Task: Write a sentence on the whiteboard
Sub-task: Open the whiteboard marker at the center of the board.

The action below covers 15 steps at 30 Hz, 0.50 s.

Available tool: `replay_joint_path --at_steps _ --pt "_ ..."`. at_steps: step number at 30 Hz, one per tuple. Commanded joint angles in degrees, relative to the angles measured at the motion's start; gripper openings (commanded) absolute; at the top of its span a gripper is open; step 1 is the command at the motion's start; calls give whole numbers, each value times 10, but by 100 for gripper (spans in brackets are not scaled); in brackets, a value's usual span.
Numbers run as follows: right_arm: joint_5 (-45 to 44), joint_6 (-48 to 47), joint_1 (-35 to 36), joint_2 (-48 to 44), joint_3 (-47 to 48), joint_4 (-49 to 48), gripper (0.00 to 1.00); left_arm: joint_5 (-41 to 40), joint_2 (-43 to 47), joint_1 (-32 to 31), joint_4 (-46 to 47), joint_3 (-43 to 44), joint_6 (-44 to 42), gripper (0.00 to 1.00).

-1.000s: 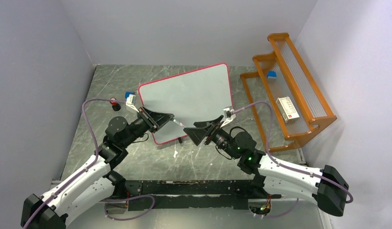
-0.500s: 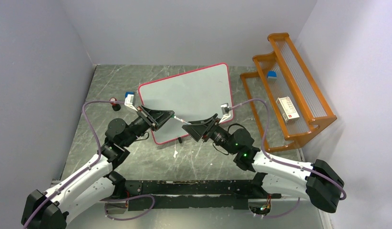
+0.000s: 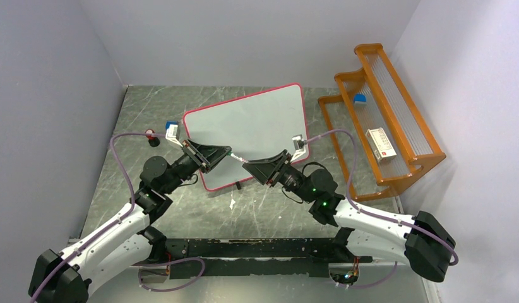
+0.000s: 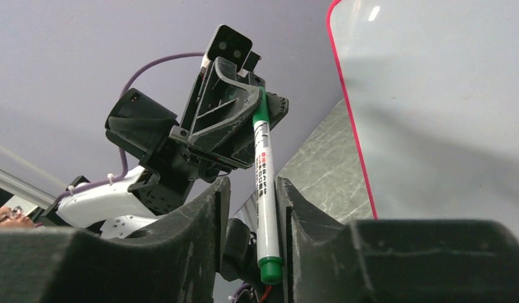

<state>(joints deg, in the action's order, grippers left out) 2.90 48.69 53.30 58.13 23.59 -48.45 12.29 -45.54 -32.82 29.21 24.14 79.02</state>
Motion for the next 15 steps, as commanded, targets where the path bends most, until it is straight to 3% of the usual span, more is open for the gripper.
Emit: replay_joint_path --at_steps 1,10,14,15 --pt "7 0 -3 4 15 -23 34 9 5 4 23 0 1 5" --pt "14 0 -4 12 11 -42 17 15 -3 4 31 -5 14 5" --pt "14 -2 -4 7 2 -55 0 11 -4 4 50 -18 31 5" --pt "14 -2 -5 4 -1 -59 0 8 -3 4 54 -21 35 5"
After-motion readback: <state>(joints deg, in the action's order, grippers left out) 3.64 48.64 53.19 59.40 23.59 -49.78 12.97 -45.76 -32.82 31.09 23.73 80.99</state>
